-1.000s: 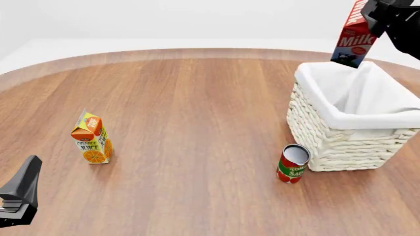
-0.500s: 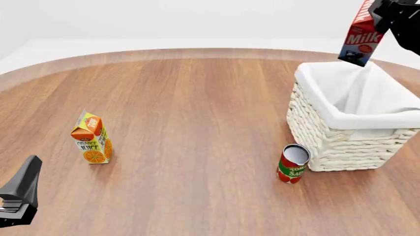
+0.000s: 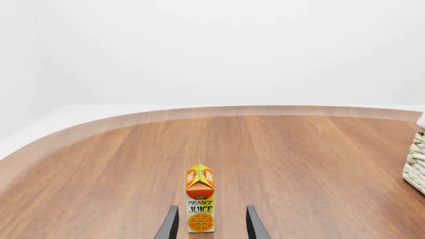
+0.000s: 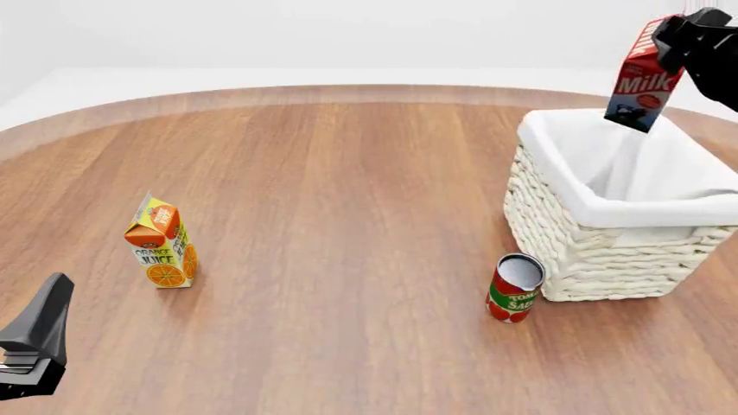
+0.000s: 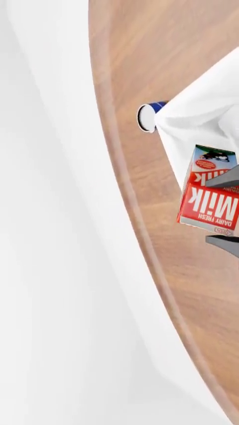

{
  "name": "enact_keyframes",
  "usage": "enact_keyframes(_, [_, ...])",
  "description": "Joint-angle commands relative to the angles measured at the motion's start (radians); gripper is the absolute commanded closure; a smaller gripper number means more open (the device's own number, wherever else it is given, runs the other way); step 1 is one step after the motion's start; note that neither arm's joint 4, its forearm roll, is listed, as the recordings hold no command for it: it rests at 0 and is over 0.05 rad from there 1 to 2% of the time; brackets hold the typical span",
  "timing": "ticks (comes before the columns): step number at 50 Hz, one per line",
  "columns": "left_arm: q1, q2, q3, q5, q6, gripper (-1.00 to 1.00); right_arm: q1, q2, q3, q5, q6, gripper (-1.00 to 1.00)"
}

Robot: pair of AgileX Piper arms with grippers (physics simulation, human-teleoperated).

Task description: Pick the milk and place it in the basket.

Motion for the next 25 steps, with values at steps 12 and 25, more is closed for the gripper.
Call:
enact_keyframes(12, [0.000,0.000,0.000,0.000,0.000,-1.00,-0.081,0.030,0.022,-0.039,0.051,1.00])
enact_keyframes(25, [0.000,0.000,0.000,0.000,0.000,-1.00,-0.104,0.048,0.064,-0.055,0.069,1.00])
